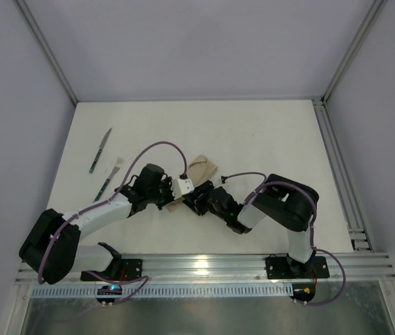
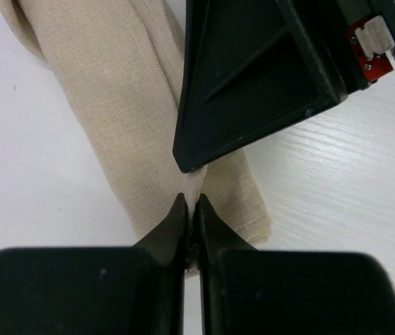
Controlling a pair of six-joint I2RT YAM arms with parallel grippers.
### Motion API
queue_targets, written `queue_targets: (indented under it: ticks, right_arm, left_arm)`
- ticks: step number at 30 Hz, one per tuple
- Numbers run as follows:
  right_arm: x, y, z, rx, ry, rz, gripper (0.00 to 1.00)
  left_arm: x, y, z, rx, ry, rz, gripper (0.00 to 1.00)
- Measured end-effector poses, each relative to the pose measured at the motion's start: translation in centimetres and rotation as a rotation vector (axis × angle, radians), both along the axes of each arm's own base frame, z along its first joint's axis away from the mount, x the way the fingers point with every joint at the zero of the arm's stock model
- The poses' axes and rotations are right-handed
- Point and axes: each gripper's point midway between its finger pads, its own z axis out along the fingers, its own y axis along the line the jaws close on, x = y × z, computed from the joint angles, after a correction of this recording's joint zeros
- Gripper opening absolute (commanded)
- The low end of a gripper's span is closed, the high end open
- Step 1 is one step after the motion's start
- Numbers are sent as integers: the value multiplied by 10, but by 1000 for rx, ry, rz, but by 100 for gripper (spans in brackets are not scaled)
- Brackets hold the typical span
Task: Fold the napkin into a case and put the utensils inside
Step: Stuff the top corner of the smaller-rectangle-folded napkin into the folded napkin.
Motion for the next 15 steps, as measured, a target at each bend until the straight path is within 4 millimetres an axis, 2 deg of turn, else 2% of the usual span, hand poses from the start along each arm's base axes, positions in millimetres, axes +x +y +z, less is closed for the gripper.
queue_targets:
  ticks: [15]
  right_arm:
    - [13,0,4,-5,-20,-36,52]
  left_arm:
    - [-6,2,-6,8,13,-16,0]
